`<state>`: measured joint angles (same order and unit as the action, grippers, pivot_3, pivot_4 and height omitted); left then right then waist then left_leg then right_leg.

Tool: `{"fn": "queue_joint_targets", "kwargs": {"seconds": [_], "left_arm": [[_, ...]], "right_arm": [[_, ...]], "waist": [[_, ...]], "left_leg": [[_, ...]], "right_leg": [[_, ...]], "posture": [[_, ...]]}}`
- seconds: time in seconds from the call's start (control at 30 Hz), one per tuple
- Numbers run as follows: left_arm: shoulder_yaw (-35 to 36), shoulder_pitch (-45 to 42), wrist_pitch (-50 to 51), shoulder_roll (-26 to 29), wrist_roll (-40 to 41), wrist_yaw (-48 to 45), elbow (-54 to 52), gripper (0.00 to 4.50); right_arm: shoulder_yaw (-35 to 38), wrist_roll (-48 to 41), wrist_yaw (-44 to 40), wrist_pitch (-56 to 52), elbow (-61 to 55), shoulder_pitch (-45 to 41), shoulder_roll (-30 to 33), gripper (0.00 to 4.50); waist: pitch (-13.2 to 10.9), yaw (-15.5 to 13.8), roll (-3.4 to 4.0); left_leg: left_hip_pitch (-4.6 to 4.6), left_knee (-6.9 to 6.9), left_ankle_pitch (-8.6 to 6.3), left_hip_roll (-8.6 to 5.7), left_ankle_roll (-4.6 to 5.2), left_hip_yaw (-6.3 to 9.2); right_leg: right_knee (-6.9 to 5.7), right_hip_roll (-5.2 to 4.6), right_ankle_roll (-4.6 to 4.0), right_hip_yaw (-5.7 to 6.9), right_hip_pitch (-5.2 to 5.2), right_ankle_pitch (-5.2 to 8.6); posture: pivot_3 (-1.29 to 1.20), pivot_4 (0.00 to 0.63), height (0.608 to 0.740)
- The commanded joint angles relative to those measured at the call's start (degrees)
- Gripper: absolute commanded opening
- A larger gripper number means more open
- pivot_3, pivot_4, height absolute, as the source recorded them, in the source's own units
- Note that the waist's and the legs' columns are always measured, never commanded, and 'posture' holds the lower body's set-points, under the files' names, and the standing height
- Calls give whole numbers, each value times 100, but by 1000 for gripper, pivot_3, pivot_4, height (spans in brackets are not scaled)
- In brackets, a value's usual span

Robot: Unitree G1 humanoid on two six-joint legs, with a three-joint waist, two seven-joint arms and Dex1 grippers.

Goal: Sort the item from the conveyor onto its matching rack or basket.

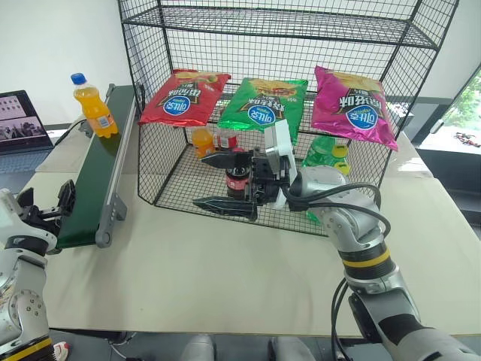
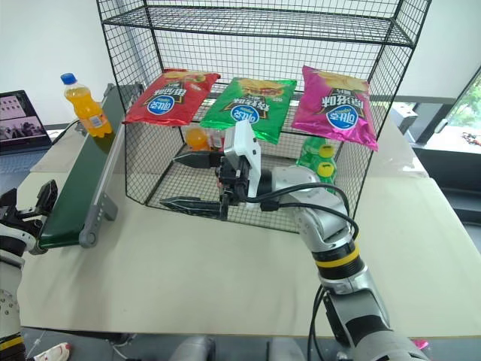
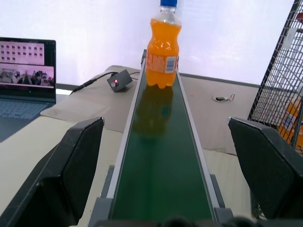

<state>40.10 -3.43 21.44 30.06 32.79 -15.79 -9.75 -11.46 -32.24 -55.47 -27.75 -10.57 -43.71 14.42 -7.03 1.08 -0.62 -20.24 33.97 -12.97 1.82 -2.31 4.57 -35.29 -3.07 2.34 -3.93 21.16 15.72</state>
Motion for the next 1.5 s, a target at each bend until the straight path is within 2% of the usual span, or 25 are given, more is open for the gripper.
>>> {"fn": "queue_joint_targets", "kwargs": {"seconds": [0.03,0.5,1.27,1.37,1.43,1.5], "left_arm": [[64,-111,-188,144,-122,48,60,4469],[-116,-408,-194,257,-262,-23,290,4469],[-230,-635,-214,350,-313,-177,526,4469],[-200,-641,-240,325,-245,-255,511,3656],[-189,-638,-240,307,-228,-263,489,2677],[-186,-598,-213,279,-190,-250,392,2388]], "right_arm": [[149,-46,52,170,-95,-142,-93,4500],[480,-390,142,141,-145,-236,-342,4500],[485,-393,185,113,-198,-179,-259,4500],[485,-393,198,106,-217,-162,-251,4500],[487,-394,208,101,-226,-150,-245,4500],[486,-389,232,95,-234,-131,-243,4500]], "waist": [[0,-1,0],[0,4,0],[-1,15,1],[-1,13,1],[-1,-4,2],[-2,-10,2]], "left_leg": [[1,0,0,0,0,0],[0,-2,0,-1,0,0],[0,-5,0,0,0,-1],[-1,-5,0,0,0,-1],[0,-5,0,-1,0,-1],[-1,-5,0,-2,0,-1]], "right_leg": [[0,0,0,0,0,0],[-2,-1,0,0,2,0],[-1,-1,0,1,5,0],[-1,-1,0,1,5,0],[-2,-2,0,1,5,0],[-1,-3,0,1,4,0]], "posture": [[0,150,738],[0,150,738],[0,150,738],[0,150,738],[0,150,738],[0,150,738]]}}
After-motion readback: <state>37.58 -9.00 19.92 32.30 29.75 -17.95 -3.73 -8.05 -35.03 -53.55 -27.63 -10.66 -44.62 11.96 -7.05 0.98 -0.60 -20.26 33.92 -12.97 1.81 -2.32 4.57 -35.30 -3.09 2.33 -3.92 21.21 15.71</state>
